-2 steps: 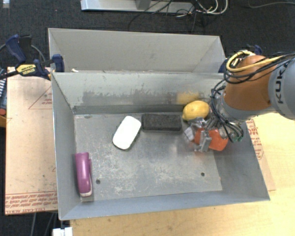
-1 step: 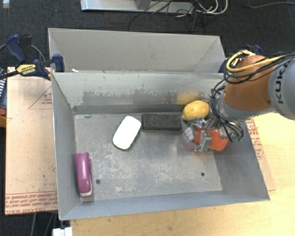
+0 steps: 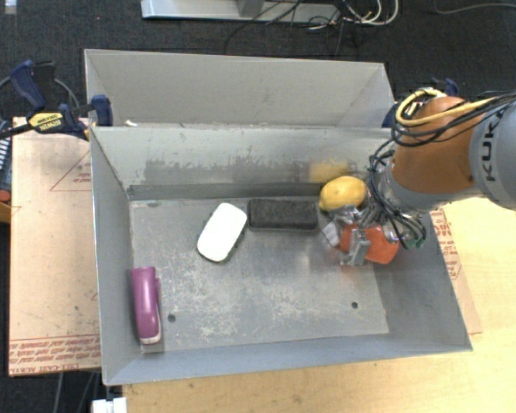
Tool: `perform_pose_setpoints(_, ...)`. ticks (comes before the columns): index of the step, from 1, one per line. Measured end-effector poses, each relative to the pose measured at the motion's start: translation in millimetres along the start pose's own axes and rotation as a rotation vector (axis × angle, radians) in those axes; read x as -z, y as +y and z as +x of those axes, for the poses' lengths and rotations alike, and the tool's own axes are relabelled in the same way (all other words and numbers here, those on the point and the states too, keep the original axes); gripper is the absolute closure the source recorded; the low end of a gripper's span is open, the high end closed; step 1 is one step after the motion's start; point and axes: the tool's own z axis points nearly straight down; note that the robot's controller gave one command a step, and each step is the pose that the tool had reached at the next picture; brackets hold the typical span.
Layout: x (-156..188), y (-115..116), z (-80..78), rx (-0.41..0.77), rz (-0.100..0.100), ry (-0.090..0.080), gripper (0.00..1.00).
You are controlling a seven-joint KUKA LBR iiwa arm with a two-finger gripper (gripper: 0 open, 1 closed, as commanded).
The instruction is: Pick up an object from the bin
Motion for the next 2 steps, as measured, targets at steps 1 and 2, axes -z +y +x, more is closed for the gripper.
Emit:
perform_pose_setpoints(1,0.0,0.0,0.0,0.0,0.0,0.0,1.0)
perform_pose_setpoints(2,0.0,0.0,0.0,0.0,0.0,0.0,1.0)
